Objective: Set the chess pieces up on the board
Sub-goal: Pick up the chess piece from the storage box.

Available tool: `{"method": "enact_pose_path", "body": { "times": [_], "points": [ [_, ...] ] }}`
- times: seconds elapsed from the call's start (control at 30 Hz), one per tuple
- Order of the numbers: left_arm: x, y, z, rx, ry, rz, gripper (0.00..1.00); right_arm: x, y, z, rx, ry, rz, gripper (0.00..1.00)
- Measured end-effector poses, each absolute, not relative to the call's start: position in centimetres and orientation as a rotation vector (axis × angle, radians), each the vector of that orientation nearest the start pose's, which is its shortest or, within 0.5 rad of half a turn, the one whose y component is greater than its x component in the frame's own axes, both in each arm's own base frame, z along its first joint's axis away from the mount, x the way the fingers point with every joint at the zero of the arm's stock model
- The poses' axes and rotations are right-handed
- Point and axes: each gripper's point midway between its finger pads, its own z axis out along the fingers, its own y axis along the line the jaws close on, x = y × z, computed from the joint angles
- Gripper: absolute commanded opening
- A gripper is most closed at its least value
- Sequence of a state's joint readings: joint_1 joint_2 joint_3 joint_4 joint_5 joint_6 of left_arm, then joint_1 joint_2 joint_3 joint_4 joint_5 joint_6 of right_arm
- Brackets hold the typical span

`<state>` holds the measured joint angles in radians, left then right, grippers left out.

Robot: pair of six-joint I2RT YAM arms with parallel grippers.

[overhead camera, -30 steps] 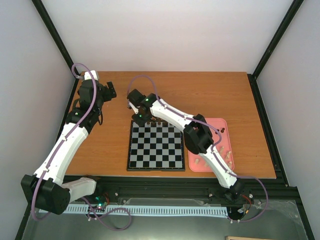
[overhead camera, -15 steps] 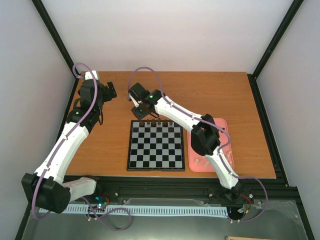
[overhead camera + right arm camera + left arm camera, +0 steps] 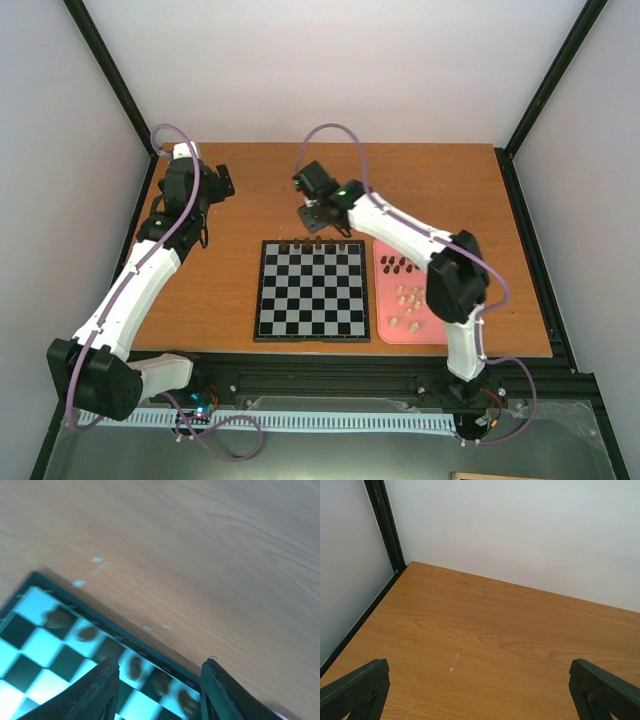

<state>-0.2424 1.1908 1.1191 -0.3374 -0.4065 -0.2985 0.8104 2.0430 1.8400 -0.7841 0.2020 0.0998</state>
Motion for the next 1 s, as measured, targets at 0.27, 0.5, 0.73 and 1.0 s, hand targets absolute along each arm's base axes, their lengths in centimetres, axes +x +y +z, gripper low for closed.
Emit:
{"method": "enact_pose_path", "body": {
  "times": [0.27,0.5,0.73,1.0],
  "points": [
    [39.3,-2.8,30.1,-0.306,1.942,0.051,1.0,40.3,19.5,17.9,-0.33,2.452,-0.08,0.48],
    [39.6,-3.2,29.6,-0.292,1.954,0.033,1.0,36.4,8.1,14.3,-0.002,2.558,-0.265,0.46],
    [39.7,-3.6,29.5,-0.279,1.961,0.014,1.0,32.9,2.8,9.7,0.167,2.662,-0.36,0.44],
    [39.9,-4.1,29.3,-0.263,1.968,-0.013,1.0,31.2,-0.9,7.4,0.319,2.69,-0.384,0.42]
  ]
}}
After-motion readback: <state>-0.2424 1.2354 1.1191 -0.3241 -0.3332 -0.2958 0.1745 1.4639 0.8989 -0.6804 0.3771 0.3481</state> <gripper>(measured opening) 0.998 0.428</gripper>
